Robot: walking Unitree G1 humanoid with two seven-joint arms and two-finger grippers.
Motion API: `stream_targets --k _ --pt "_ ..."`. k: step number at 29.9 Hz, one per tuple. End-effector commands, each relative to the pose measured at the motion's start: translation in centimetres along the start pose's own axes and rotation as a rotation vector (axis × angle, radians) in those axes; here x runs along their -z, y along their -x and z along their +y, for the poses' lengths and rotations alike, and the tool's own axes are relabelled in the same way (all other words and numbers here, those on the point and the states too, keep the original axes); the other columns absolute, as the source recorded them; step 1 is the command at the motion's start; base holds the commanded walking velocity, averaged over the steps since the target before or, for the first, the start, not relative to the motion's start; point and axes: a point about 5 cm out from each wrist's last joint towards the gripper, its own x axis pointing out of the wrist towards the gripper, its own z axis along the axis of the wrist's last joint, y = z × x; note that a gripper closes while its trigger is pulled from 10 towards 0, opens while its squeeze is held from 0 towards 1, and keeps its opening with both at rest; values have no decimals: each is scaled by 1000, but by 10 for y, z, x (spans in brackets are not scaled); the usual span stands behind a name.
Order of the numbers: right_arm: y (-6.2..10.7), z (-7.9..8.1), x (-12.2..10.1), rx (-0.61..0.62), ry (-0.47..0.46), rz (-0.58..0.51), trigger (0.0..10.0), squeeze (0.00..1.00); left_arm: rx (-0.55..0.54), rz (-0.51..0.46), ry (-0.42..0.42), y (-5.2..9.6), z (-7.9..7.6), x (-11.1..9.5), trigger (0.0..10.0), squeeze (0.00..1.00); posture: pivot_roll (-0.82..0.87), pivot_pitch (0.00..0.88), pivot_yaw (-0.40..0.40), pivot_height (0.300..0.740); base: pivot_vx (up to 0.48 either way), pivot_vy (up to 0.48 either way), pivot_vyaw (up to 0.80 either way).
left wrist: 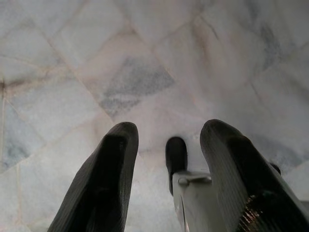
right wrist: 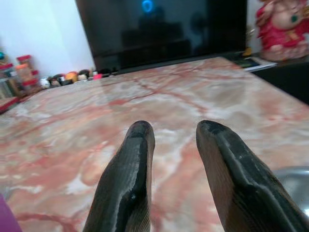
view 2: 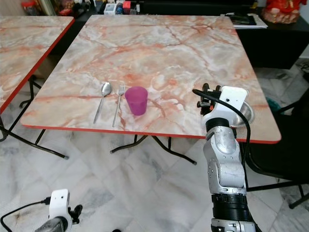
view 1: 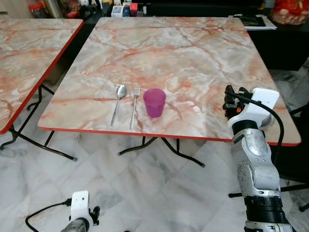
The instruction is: Setting the table
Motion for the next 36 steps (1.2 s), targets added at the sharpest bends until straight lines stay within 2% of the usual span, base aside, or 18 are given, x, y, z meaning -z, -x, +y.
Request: stream_targets --k 1,6,11,17,20,23,27,29,36 --pt "-1 1 -3 -2 -9 -13 10000 0 -14 29 11 1 2 4 10000 0 -107 152 24 740 364 0 0" --pt "-2 2 -3 -6 -11 -14 10000 0 -11 25 10 -1 -2 -1 10000 0 -104 147 22 740 363 0 0" --pt "-2 4 -3 -13 -15 -16 10000 0 -10 38 6 2 -6 12 10000 0 -103 142 21 740 169 0 0" --pt "-2 4 -7 -11 -19 -27 10000 0 -20 69 16 14 8 40 10000 0 -104 141 20 740 0 0 0" --pt "-2 5 -8 -13 -17 -31 10000 0 -20 80 8 17 13 46 10000 0 -104 141 20 740 0 0 0" --pt "-3 5 -9 -16 -10 -26 10000 0 -32 97 15 23 28 54 10000 0 -104 148 18 740 0 0 0" --pt "-3 4 -8 -13 0 -17 10000 0 -39 104 15 25 34 56 10000 0 -104 152 18 740 0 -256 0" --pt "-3 3 -9 -8 4 -16 10000 0 -50 92 15 23 45 45 10000 0 -106 153 19 740 0 -448 0" --pt "-3 4 -9 -11 2 -12 10000 0 -55 85 19 23 50 40 10000 0 -101 152 19 740 0 -451 0"
